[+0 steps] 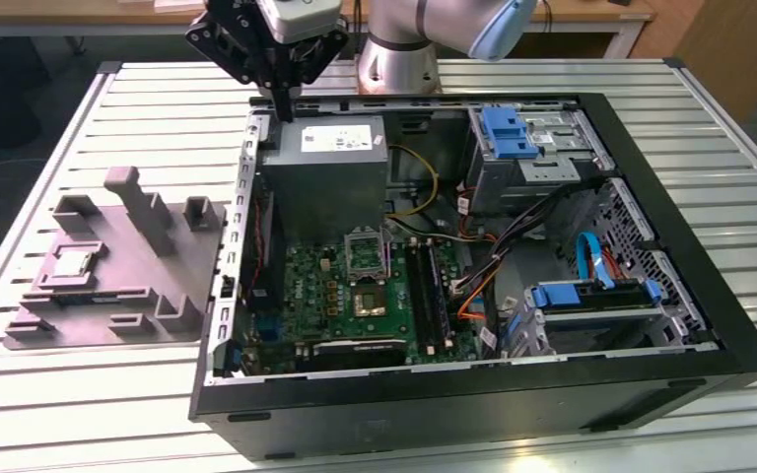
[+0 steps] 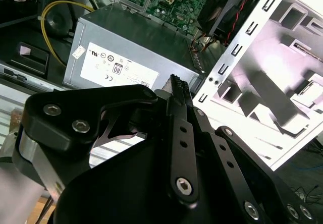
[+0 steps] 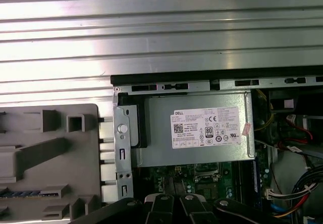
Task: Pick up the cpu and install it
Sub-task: 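Reach for the cpu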
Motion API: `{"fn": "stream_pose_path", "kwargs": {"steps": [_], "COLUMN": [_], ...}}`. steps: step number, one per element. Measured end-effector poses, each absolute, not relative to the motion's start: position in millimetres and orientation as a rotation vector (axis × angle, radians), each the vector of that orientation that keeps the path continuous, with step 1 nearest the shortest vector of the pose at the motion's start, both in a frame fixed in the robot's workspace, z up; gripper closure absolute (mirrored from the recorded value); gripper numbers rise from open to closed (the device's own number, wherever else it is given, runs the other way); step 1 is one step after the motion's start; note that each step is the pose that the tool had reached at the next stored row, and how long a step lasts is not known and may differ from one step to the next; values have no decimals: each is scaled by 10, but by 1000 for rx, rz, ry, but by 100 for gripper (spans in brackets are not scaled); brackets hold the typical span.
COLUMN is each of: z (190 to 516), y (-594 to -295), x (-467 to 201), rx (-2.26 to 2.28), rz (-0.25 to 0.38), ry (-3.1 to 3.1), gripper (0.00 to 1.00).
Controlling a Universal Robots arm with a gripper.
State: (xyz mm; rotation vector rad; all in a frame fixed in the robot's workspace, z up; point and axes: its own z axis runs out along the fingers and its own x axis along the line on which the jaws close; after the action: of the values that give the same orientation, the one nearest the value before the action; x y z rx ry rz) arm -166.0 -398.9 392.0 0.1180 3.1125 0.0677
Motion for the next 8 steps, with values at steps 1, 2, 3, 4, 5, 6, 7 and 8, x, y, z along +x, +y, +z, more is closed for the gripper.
{"fn": "stream_pose_path", "kwargs": {"steps": [1,2,3,4,5,6,7,8], "z": [3920,3920,3920,3920,3919,3919,3919,3919], "y": [-3989,-3989,-3989,-3989,-3989,-3989,-3989,-3989], "x": [-1661,-1663,-1665,-1667,-1668,-1670,-1672,-1674], "rx": [118,118,118,118,118,118,118,118], "rz": [68,68,68,68,68,68,68,68], "ry": [3113,3112,3113,3113,3112,3113,3113,3112], "gripper": [89,89,89,89,89,89,89,89]}}
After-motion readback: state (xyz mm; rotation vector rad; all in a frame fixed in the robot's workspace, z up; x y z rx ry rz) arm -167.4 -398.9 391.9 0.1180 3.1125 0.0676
